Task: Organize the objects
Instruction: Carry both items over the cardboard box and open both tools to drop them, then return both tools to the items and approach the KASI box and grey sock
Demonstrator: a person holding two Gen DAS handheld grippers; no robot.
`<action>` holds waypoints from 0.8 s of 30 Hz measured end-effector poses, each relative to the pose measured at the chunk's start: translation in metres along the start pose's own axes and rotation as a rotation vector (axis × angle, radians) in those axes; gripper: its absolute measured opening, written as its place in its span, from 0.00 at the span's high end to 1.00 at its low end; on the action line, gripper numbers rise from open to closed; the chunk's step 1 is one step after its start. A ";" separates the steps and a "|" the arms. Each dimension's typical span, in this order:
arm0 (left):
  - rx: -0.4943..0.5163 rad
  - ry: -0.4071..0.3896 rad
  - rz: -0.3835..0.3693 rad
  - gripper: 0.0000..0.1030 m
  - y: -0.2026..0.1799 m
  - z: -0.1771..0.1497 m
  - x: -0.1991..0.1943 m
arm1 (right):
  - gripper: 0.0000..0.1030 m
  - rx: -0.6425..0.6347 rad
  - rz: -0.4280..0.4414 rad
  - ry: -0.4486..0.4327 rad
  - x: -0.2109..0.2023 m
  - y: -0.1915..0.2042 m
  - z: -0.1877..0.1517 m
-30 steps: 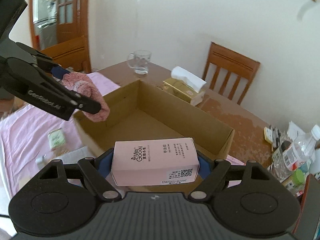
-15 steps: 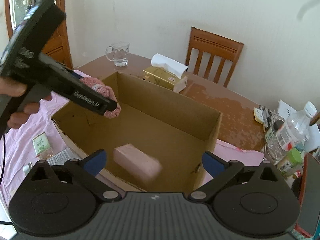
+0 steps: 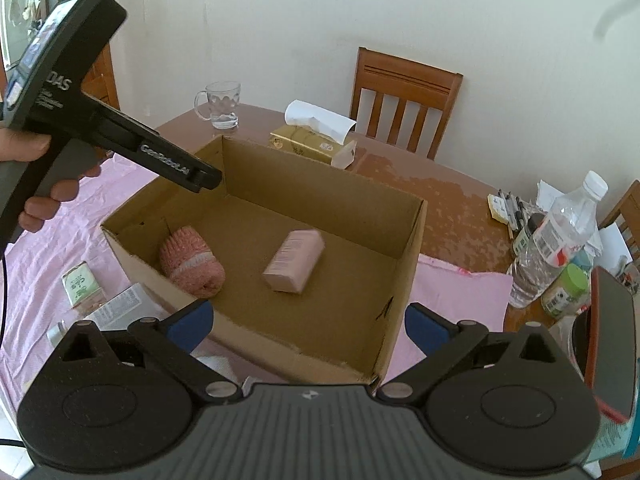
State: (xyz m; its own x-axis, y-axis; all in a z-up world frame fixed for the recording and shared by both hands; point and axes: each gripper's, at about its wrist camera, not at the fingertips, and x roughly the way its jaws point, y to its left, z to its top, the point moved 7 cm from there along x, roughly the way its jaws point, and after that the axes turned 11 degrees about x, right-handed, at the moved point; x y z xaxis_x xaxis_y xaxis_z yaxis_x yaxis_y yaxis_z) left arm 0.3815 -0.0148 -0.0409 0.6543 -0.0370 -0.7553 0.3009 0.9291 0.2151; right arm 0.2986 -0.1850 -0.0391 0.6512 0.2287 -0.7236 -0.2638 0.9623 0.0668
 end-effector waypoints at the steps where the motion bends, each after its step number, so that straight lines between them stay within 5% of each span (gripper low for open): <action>1: 0.000 -0.004 -0.003 0.09 0.000 -0.002 -0.003 | 0.00 0.003 0.000 -0.001 -0.002 0.002 -0.003; 24: -0.012 -0.017 -0.035 0.08 -0.001 -0.124 -0.080 | 0.00 0.170 -0.107 0.053 -0.039 0.038 -0.112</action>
State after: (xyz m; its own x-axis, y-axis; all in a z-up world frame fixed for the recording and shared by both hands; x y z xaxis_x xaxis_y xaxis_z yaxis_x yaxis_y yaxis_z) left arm 0.2431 0.0329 -0.0576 0.6553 -0.0753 -0.7516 0.3154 0.9314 0.1816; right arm 0.1833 -0.1743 -0.0852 0.6299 0.1197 -0.7674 -0.0681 0.9928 0.0989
